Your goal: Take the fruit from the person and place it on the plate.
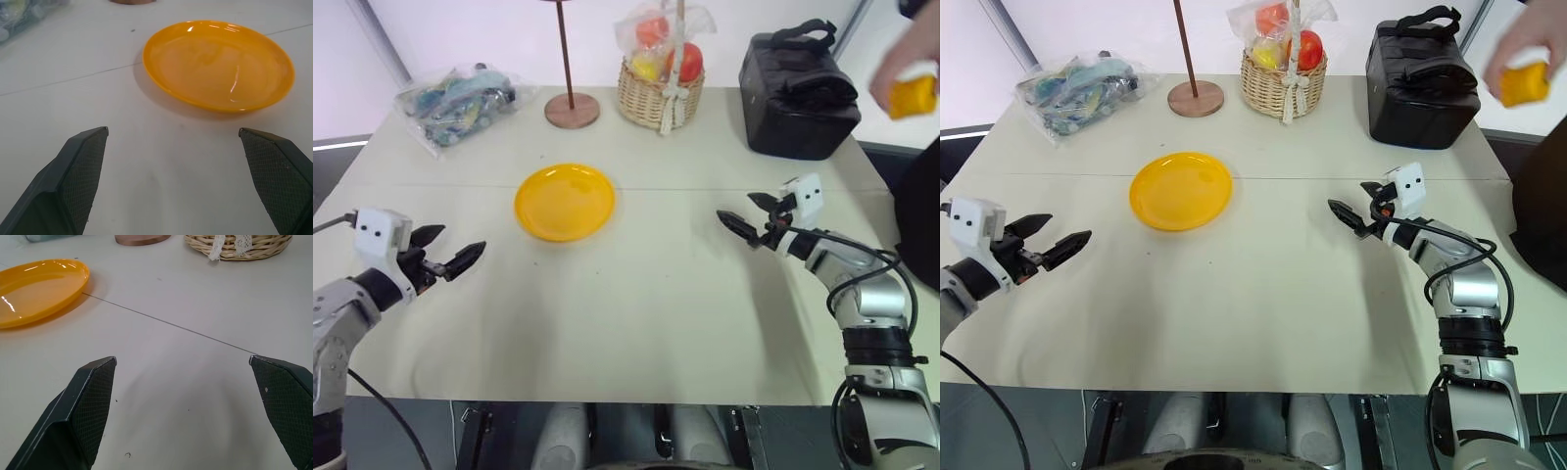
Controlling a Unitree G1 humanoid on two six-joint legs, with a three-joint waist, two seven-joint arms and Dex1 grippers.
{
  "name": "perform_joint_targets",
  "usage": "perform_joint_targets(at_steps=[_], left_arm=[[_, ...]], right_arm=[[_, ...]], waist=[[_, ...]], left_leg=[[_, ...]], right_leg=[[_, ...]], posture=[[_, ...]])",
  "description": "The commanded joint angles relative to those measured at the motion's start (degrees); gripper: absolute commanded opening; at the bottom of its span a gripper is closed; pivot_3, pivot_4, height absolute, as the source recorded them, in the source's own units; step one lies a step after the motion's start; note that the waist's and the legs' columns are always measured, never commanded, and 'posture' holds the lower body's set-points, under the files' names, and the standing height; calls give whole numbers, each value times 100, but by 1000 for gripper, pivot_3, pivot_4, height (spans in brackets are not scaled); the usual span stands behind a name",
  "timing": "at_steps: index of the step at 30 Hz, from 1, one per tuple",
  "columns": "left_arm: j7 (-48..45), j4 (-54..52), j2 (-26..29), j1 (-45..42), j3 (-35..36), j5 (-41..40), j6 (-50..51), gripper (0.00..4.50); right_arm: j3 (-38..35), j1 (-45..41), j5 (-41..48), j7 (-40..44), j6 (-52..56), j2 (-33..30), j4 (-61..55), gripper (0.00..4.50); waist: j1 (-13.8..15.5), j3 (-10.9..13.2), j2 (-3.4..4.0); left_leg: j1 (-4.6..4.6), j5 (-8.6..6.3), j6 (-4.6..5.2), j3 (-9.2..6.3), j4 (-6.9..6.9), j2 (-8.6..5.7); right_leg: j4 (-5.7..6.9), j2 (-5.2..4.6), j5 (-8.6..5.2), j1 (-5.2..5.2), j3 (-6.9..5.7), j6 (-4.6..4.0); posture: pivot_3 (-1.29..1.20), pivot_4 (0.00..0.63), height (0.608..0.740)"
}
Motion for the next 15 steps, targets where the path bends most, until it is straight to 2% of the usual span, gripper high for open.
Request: perform_joint_targets(at_steps=[1, 15], left_arm=[[-27, -48, 65, -70, 41, 56, -118, 4500], [-65, 16, 50, -141, 25, 128, -188, 4500]], right_arm=[[-79, -5, 46, -15, -20, -19, -299, 4441], [-79, -10, 9, 17, -116, -16, -166, 4441]], waist=[[-1, 0, 0], [0, 0, 0]], left_leg=[[0, 0, 0, 0, 0, 0], [0, 0, 0, 0, 0, 0]], right_leg=[[0, 0, 0, 0, 0, 0], [0, 0, 0, 0, 0, 0]], posture=[[0, 150, 740], [0, 150, 740]])
